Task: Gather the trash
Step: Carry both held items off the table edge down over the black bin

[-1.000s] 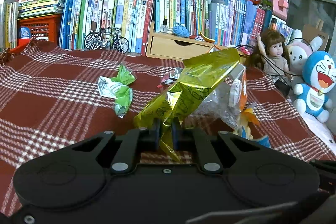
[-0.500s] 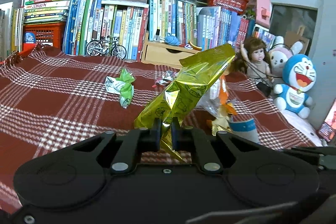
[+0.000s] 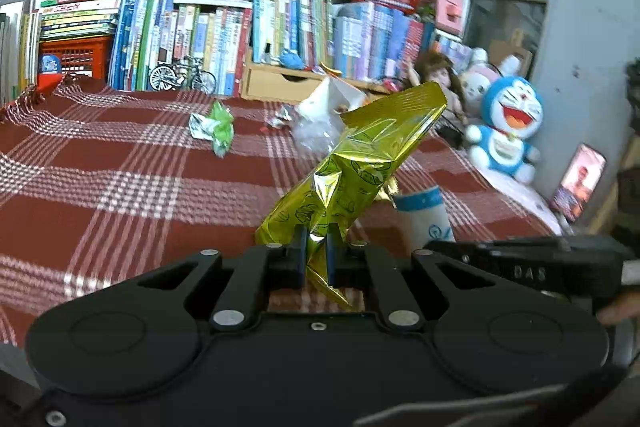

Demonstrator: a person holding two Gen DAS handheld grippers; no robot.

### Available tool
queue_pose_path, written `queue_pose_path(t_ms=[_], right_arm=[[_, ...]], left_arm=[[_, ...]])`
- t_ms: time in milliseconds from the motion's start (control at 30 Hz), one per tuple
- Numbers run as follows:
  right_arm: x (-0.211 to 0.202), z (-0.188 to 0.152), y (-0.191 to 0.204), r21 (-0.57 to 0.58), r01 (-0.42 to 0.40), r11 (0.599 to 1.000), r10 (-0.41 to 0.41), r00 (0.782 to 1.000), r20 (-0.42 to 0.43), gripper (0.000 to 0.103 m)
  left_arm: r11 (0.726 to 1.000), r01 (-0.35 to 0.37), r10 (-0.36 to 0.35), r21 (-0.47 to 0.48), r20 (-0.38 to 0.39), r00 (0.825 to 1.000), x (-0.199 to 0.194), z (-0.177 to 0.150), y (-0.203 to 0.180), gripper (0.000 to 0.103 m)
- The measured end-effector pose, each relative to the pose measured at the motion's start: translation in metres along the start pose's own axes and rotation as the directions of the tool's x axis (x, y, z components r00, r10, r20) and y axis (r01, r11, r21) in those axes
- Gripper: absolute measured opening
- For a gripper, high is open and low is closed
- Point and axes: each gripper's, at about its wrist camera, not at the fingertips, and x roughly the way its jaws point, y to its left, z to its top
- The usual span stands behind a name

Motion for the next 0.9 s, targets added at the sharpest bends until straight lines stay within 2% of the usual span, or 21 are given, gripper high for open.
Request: queue_pose_path(t_ms=[100, 233, 400, 500, 633, 733, 900], right_arm=[[-0.008, -0.012, 0.002, 0.036, -0.041, 0.999, 0.043, 0.998, -0.052, 0.006], [-0.013, -0.03, 0.007, 0.022, -0.049, 0.999, 0.051, 0.994, -0.1, 0.005], [-0.007, -0.048, 0.001, 0.091, -0.077, 0.993, 0.091, 0.982, -0.164, 0.005], [0.0, -0.058, -0.003, 0.123, -0.079, 0.989, 0.103, 0.973, -0.205, 0.005], [0.015, -0.072, -0.006, 0.121, -0.061, 0.991, 0.092, 0.96, -0.265, 0.005], [0.032, -0.084, -0.014, 0.154, -0.04, 0.987, 0.087, 0.944, -0.317, 0.005], [0.054, -0.102, -0.026, 0.22, -0.024, 0.975, 0.108, 0.919, -0.38, 0.005]], left_arm=[[0.999, 0.027, -0.025, 0.04, -0.035, 0.999, -0.019, -0.017, -0.009, 0.009], [0.995, 0.049, -0.04, 0.088, -0.099, 0.994, -0.033, -0.04, -0.02, 0.009], [0.993, 0.085, -0.065, 0.081, -0.22, 0.973, -0.036, -0.064, -0.022, 0.009], [0.994, 0.076, -0.051, 0.077, -0.285, 0.957, -0.028, -0.075, -0.019, 0.009], [0.994, 0.027, 0.01, 0.108, -0.326, 0.945, -0.012, -0.089, -0.017, 0.009], [0.994, 0.028, 0.014, 0.102, -0.39, 0.921, 0.006, -0.095, -0.014, 0.009], [0.996, 0.046, -0.004, 0.07, -0.509, 0.861, 0.033, -0.108, -0.007, 0.009]])
